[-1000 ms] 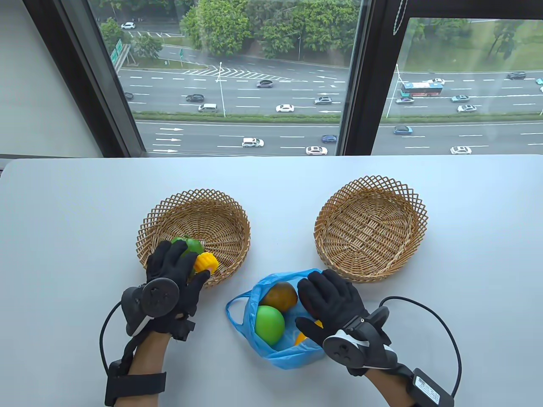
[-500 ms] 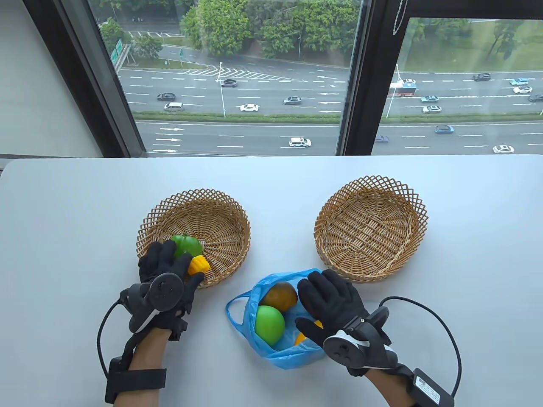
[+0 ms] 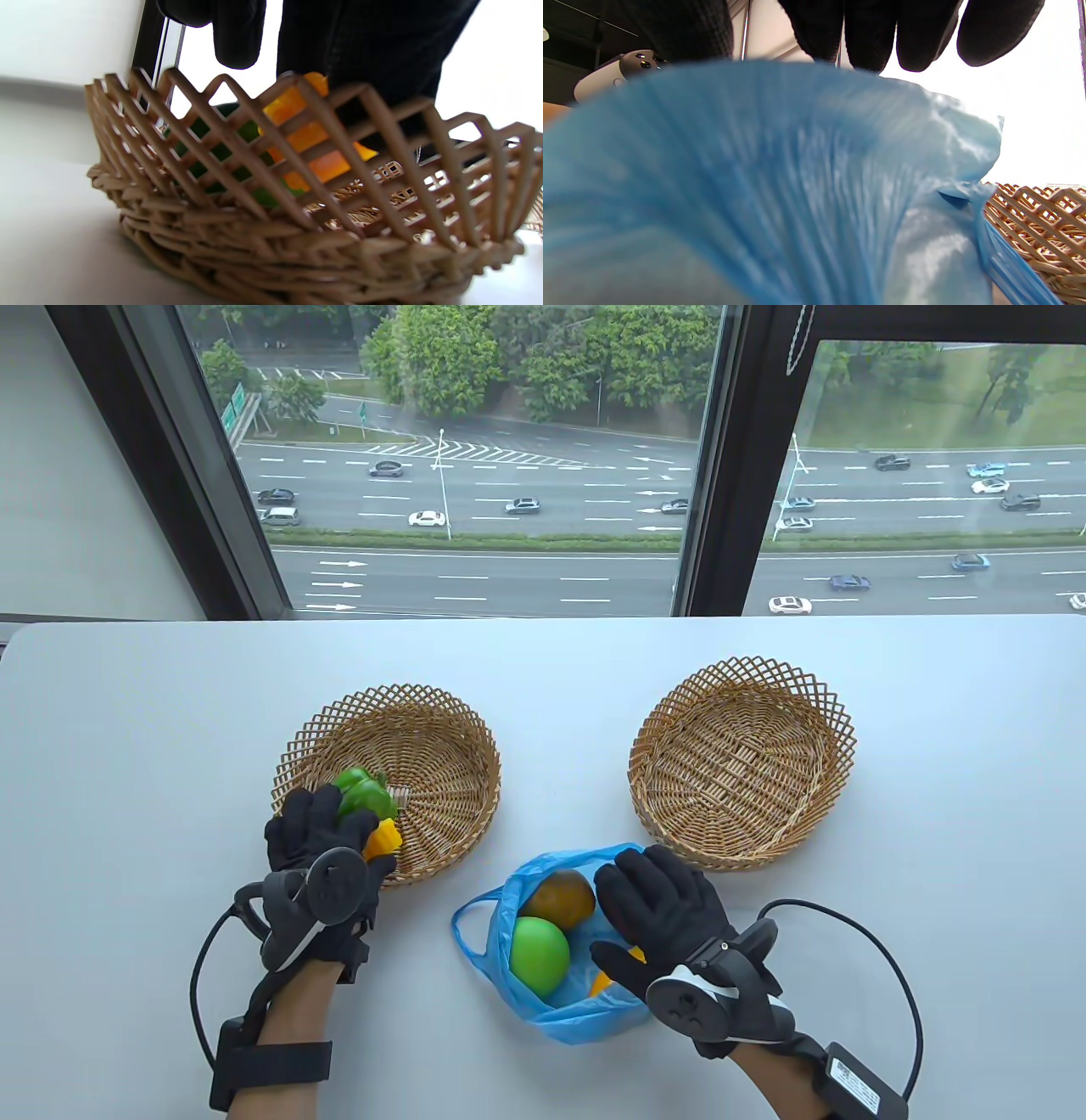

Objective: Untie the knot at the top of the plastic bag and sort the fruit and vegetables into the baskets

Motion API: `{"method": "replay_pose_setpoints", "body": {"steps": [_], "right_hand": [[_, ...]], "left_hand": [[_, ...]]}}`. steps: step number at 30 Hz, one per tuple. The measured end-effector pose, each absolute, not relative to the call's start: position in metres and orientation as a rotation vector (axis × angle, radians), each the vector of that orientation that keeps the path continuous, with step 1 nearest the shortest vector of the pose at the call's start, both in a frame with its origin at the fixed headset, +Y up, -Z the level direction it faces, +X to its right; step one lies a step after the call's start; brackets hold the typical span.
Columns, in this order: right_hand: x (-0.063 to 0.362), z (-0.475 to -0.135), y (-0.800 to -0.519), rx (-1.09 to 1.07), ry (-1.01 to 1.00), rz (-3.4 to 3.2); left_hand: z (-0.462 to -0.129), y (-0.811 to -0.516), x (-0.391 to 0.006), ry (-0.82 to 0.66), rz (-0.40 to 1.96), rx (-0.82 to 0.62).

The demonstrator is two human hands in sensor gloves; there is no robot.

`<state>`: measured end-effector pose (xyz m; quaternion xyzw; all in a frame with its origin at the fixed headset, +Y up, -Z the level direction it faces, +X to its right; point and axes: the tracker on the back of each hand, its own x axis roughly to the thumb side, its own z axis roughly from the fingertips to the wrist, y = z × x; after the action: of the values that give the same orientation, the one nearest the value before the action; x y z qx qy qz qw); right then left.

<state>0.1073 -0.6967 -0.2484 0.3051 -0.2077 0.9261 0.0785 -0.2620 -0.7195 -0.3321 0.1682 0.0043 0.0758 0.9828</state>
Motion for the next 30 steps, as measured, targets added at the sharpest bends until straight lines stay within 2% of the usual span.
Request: {"method": "replay_pose_setpoints", "body": {"steps": [17,30], "right_hand": [[0.108,-0.248,-0.696,0.912,-0.624,2.773],[0.110,-0.250,-0.694,0.891,-0.617,2.775]], "left_hand": [[-0.326,-0.714,-0.258,-0.010,0.132,0.398],[-0.307,-0.695,-0.236,-0.161,0.313,0.464]]}}
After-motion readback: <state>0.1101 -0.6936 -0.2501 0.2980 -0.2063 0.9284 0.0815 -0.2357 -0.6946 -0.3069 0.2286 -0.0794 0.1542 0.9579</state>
